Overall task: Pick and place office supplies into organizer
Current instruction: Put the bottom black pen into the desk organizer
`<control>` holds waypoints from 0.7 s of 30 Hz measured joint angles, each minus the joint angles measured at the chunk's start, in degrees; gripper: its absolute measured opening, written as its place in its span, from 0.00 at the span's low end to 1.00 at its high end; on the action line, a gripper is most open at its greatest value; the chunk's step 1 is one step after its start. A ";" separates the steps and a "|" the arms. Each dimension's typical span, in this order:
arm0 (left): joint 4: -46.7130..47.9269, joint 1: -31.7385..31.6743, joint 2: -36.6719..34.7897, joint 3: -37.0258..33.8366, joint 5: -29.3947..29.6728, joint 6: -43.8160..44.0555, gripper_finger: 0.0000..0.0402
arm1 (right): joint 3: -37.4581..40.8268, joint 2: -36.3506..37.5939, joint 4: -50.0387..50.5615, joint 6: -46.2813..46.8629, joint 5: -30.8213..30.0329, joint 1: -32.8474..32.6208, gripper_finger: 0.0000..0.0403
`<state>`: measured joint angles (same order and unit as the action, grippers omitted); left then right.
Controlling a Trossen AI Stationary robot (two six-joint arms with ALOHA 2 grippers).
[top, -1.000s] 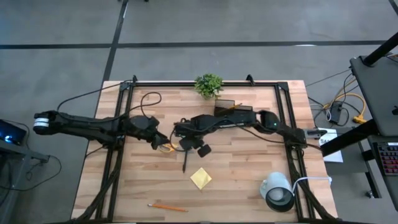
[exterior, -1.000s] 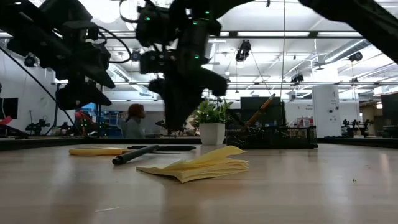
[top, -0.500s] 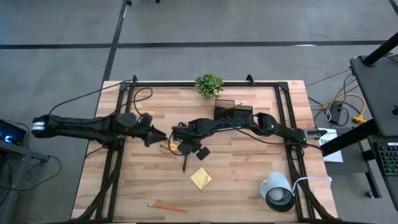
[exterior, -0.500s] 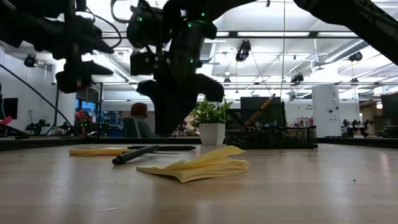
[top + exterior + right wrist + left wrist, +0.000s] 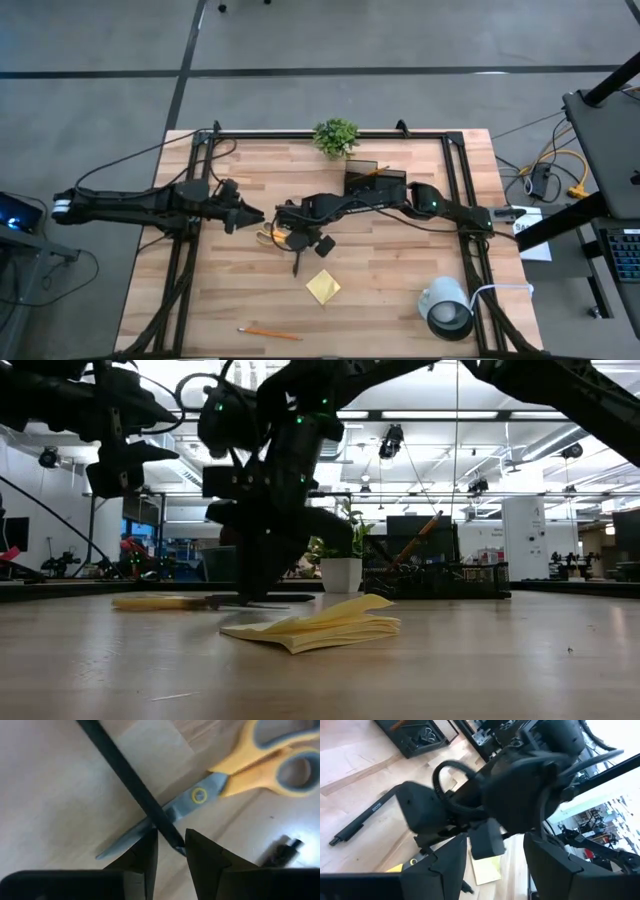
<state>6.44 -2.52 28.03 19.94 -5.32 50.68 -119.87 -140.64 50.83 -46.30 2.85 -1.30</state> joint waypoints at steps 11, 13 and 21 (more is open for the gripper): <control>0.00 0.00 0.00 -0.07 -0.04 0.02 0.45 | 0.54 -0.67 1.32 4.79 0.21 0.61 0.16; 0.00 0.00 -0.02 -0.07 -0.04 0.02 0.45 | 0.96 -0.67 1.48 5.65 0.42 0.59 0.14; 0.04 0.00 -0.07 -0.32 -0.04 0.02 0.45 | 0.86 -0.55 1.99 13.92 1.46 0.60 0.05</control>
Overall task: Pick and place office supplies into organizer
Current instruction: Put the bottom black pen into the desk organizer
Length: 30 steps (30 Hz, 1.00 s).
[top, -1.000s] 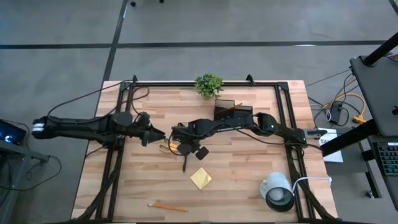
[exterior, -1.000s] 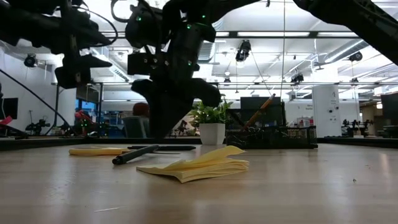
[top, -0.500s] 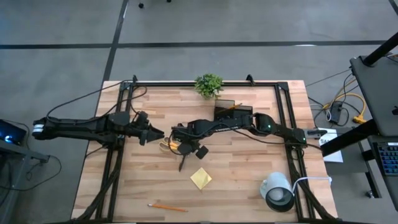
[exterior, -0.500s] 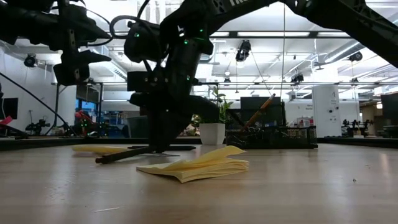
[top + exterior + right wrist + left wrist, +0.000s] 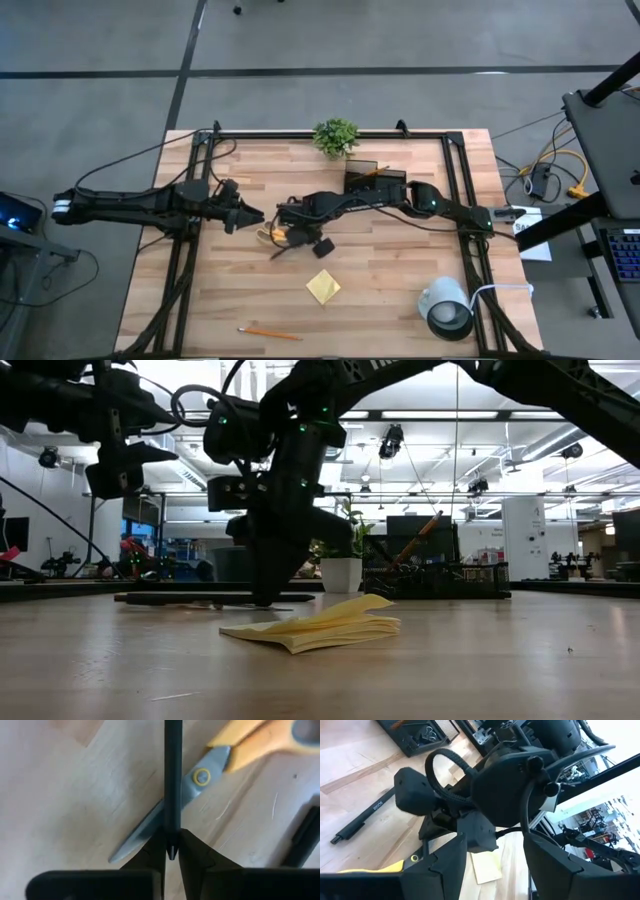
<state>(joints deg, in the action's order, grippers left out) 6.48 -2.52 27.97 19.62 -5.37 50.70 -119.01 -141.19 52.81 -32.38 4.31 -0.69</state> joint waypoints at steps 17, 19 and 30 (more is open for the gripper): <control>-10.70 0.00 0.56 -0.29 0.00 -0.05 0.45 | 2.27 10.31 3.14 39.58 -12.28 2.02 0.04; -13.15 -0.02 1.01 -0.29 0.02 -0.51 0.45 | 3.90 12.77 4.05 45.99 -14.94 2.04 0.04; -19.47 -1.99 12.68 1.81 -0.99 -16.59 0.45 | 20.18 28.40 3.70 64.10 -18.57 -1.47 0.04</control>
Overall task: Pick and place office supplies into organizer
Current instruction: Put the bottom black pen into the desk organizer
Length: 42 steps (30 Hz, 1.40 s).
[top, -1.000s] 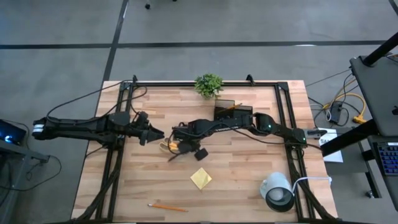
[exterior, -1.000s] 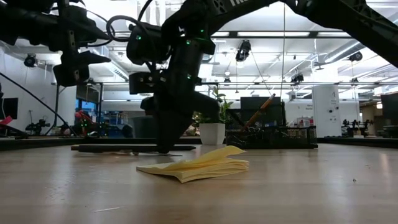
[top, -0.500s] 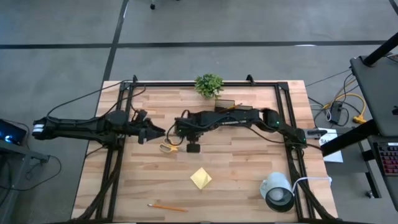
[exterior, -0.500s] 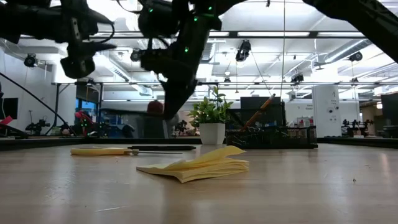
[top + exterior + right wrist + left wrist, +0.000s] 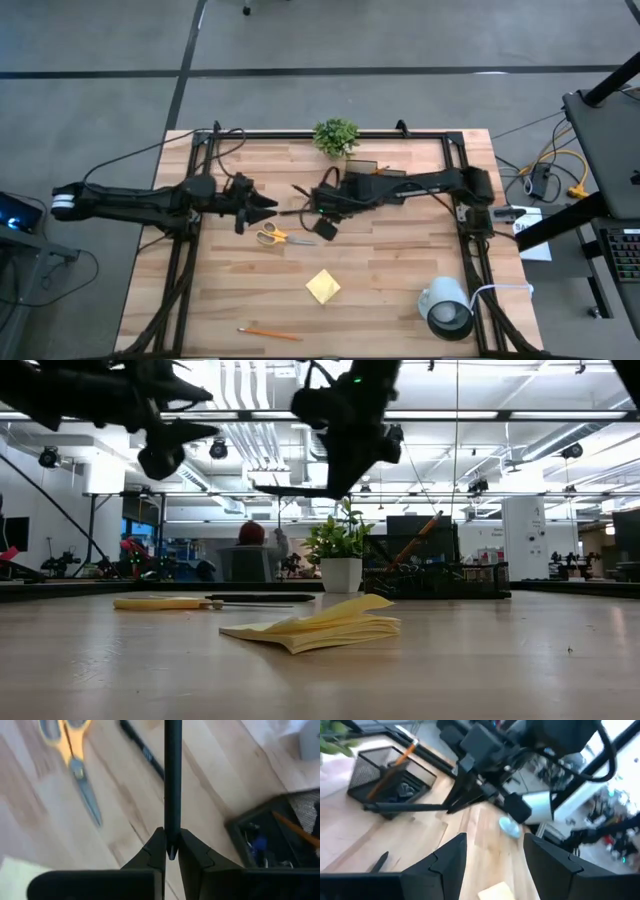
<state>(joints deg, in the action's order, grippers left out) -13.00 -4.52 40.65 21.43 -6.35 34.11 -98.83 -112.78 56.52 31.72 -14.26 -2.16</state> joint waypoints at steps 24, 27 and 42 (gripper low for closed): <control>-9.34 -1.92 25.55 8.33 -7.17 -28.55 0.45 | 7.05 6.96 -1.15 -5.56 -1.89 -9.45 0.04; -9.25 -1.92 27.37 9.87 -8.18 -30.73 0.45 | 7.05 6.96 -1.39 -5.87 -1.99 -9.28 0.04; -8.55 -1.92 33.15 13.79 -15.87 -31.74 0.37 | 7.05 6.99 -1.47 -6.26 -1.77 -9.35 0.04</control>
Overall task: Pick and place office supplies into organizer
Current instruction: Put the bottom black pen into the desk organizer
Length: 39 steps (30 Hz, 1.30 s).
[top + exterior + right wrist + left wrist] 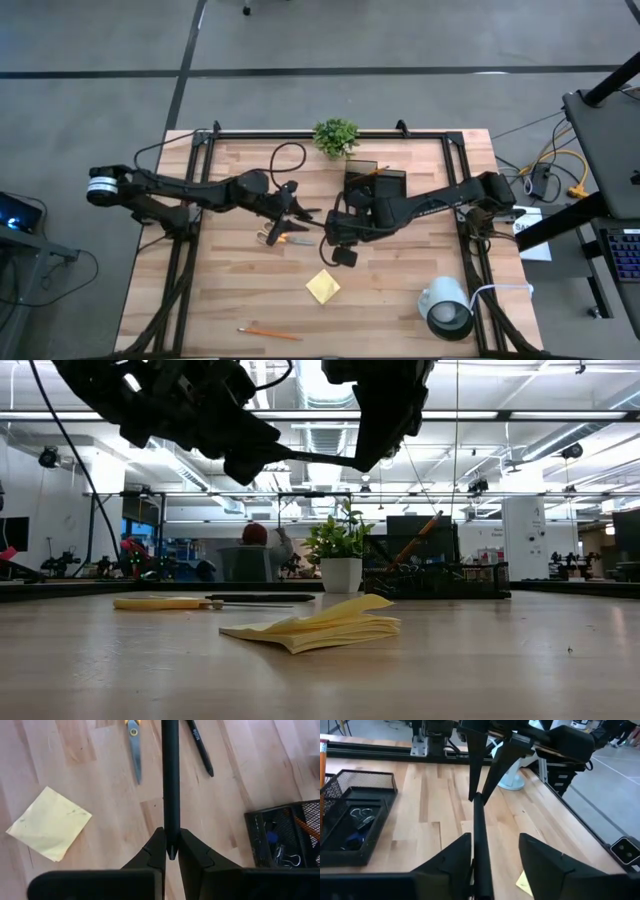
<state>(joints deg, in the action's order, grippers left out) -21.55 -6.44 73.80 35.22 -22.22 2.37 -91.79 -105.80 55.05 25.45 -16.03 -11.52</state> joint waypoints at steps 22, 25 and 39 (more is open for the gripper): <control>6.73 -0.35 1.16 2.32 0.24 -4.18 0.04 | -0.02 0.09 0.43 1.62 0.60 -0.46 0.08; 14.33 -0.33 1.06 5.42 1.98 -9.72 0.04 | -0.07 0.32 2.58 1.91 0.25 -0.97 0.15; 34.95 -8.07 3.36 24.57 15.44 -36.80 0.04 | 0.62 2.95 34.82 32.82 -4.33 -9.18 0.31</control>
<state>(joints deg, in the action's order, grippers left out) 13.41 -14.50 77.16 59.79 -6.78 -34.42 -91.17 -102.84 89.86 58.27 -20.37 -20.69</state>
